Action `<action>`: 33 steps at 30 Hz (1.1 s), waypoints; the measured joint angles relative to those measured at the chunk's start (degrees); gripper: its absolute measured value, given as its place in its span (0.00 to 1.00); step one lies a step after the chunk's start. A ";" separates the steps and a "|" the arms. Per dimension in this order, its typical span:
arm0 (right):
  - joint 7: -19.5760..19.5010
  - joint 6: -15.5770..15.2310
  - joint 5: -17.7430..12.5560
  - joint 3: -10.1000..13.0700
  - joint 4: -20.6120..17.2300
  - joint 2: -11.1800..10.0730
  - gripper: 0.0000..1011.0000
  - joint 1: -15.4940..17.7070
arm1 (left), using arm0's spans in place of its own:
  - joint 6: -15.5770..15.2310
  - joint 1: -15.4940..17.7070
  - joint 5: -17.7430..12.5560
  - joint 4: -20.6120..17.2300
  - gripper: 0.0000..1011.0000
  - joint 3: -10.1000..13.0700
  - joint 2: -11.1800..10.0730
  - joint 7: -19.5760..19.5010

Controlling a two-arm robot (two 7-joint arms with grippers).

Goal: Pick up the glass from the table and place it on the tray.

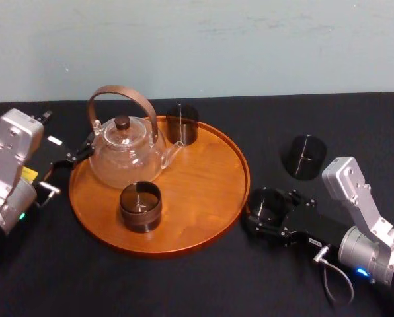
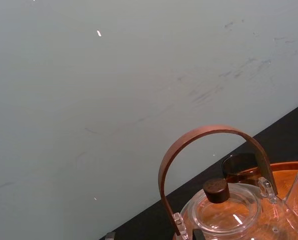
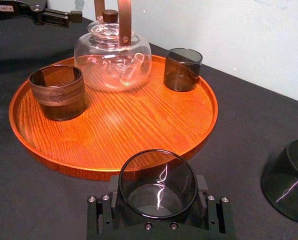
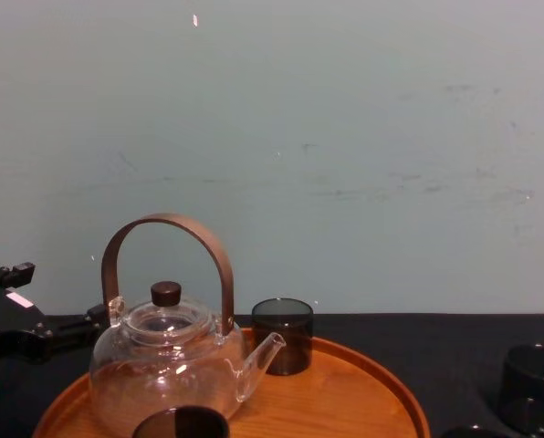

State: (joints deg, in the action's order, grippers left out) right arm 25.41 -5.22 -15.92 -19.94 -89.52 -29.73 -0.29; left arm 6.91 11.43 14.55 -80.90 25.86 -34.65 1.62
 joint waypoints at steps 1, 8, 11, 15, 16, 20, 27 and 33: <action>0.00 0.00 0.00 0.00 0.00 0.00 0.89 0.00 | 0.00 0.00 0.00 0.00 0.99 0.00 0.00 0.00; 0.00 0.00 0.01 0.00 0.00 0.00 0.89 0.00 | 0.00 0.00 0.00 0.00 0.99 0.00 0.00 0.00; 0.00 0.00 0.01 0.00 0.00 0.00 0.89 0.00 | 0.00 0.00 0.00 0.00 0.99 0.00 0.00 0.00; 0.00 -0.01 0.01 0.00 0.01 0.00 0.89 0.00 | 0.00 0.00 0.00 0.00 0.99 0.00 0.00 0.00; -0.01 -0.01 0.01 0.00 0.00 0.00 0.89 0.00 | 0.00 0.00 0.00 0.00 0.99 0.00 0.00 0.00; -0.01 -0.01 0.01 0.00 0.00 0.00 0.89 0.00 | 0.00 0.00 0.00 0.00 0.99 0.00 0.00 0.00; -0.01 -0.01 0.01 0.00 0.00 0.00 0.89 0.00 | 0.00 0.00 0.00 0.00 0.99 0.00 0.00 0.00; -0.01 -0.01 0.01 0.00 0.00 0.00 0.89 0.00 | 0.00 0.00 0.00 0.00 0.99 0.00 0.00 0.00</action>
State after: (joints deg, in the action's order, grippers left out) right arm 25.40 -5.23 -15.91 -19.94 -89.52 -29.72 -0.29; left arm 6.91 11.43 14.55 -80.90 25.86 -34.64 1.62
